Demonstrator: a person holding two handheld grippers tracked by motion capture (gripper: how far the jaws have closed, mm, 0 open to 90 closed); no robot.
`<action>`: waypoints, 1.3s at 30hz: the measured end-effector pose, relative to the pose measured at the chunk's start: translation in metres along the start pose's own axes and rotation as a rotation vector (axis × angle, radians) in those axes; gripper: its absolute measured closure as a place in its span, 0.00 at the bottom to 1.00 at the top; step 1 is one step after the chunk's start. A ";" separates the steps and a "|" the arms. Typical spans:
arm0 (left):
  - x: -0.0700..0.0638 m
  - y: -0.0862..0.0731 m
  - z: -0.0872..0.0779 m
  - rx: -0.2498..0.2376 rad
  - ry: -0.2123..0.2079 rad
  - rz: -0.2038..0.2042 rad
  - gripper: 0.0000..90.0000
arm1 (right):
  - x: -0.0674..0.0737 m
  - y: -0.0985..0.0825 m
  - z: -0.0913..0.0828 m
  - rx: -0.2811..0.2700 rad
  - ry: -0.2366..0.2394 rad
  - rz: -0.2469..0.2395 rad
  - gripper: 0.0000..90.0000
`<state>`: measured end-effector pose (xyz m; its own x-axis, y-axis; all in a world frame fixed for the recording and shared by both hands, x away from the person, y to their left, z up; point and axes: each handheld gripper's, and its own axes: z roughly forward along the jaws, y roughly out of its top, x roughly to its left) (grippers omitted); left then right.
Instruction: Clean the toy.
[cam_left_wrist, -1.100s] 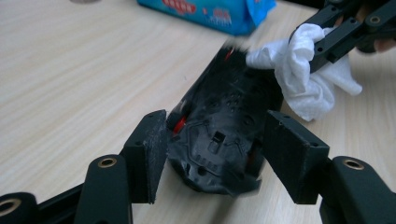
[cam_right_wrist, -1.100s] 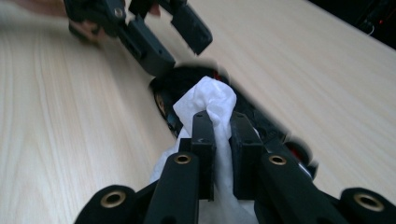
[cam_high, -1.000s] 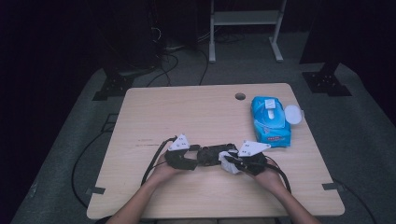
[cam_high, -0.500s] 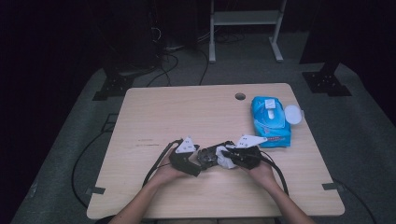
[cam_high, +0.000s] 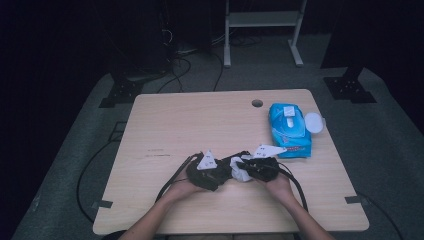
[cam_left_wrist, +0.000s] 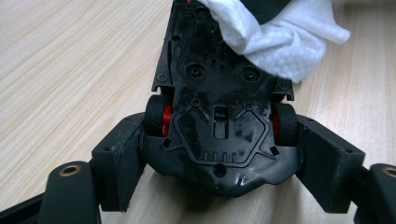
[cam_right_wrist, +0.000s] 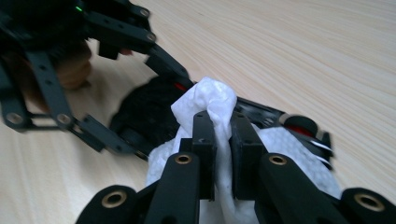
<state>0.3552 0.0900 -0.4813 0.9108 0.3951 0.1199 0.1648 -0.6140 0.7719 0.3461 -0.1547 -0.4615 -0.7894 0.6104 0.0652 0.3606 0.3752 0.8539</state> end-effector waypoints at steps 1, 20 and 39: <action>0.000 0.000 0.000 -0.001 -0.001 0.002 0.26 | 0.005 0.005 0.003 0.003 0.019 -0.008 0.91; 0.001 0.003 -0.003 0.000 -0.004 0.011 0.26 | 0.006 0.031 0.002 0.062 0.049 -0.135 0.53; -0.001 0.004 -0.002 0.015 0.014 0.038 0.26 | 0.008 0.015 0.018 0.067 0.047 -0.068 0.89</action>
<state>0.3539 0.0884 -0.4768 0.9110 0.3808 0.1583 0.1356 -0.6391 0.7571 0.3542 -0.1322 -0.4577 -0.8349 0.5494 0.0340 0.3369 0.4611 0.8209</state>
